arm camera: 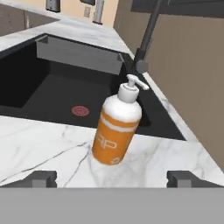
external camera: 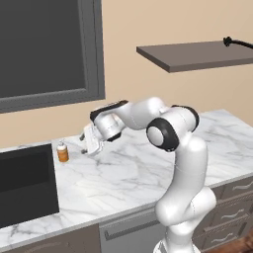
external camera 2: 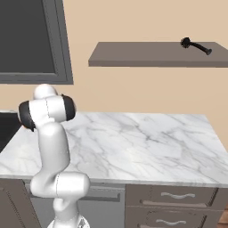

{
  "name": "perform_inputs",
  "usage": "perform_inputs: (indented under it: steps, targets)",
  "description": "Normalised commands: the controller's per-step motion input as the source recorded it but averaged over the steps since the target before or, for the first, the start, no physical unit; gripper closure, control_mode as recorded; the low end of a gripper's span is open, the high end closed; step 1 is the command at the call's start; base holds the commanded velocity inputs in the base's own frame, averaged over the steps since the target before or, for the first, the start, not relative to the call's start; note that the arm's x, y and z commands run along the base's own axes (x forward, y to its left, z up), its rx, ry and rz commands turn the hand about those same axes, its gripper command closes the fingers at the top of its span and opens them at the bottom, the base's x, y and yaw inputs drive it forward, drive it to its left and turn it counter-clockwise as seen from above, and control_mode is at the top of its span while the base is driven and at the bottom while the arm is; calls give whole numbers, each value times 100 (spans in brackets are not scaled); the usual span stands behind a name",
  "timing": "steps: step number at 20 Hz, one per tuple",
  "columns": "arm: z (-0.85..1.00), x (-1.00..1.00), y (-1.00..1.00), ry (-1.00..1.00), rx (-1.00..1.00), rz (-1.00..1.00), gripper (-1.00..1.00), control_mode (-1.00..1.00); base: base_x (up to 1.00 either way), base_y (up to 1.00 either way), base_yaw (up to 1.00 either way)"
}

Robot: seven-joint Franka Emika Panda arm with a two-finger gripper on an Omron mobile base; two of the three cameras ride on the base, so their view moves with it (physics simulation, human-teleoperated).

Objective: Locate and retrieve the soap dispenser and dish brush from the cabinet. Place them next to the sink.

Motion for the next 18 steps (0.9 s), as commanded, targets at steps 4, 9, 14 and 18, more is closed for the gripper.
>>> perform_inputs:
  steps: [4, 9, 14, 18]
  targets:
    - [45, 0, -34, -7, -17, 9, -100, -100, 0, 0, 0]
    - [21, 5, -3, -4, -21, 17, -100, -100, 0, 0, 0]
    - [14, 4, -9, -15, -21, 20, -100, -100, 0, 0, 0]
    - [12, 7, -5, -15, -26, 24, -100, -100, 0, 0, 0]
